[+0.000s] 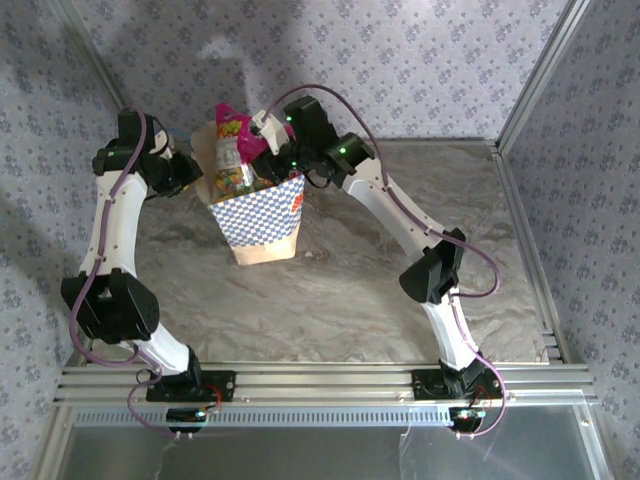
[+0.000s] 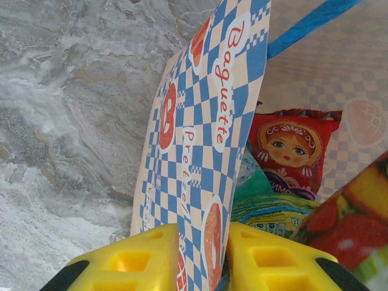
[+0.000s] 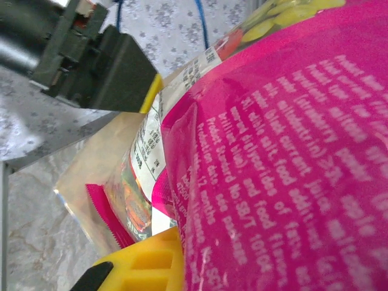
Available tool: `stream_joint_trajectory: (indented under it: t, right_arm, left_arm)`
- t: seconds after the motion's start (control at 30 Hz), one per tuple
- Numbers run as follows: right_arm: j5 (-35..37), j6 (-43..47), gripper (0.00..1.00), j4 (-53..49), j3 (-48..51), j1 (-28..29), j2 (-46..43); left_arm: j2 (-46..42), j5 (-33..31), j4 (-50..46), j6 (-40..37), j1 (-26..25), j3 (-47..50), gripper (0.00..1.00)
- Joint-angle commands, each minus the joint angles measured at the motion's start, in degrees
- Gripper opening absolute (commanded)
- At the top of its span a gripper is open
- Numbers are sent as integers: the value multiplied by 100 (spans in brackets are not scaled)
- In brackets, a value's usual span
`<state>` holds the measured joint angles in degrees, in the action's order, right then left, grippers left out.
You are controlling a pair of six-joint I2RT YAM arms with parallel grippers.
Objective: Place the snacks into the paper bag
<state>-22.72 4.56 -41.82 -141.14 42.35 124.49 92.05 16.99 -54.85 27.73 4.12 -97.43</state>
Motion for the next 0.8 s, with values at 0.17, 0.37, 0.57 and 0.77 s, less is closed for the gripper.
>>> stream_joint_trajectory:
  t: [0.17, 0.37, 0.57, 0.77]
  right_arm:
    - [-892, 14, 0, 190, -841, -125, 224]
    - [-1128, -362, 0, 52, -1103, -333, 453]
    - [-1521, -406, 0, -33, -1135, -378, 517]
    - [-1866, -290, 0, -168, -1135, -333, 609]
  left_arm:
    - [-141, 58, 9, 58, 52, 20, 26]
    - [-142, 58, 3, 57, 49, -2, 26]
    - [-114, 58, 25, 66, 51, -4, 26]
    - [-99, 50, 23, 66, 53, 5, 26]
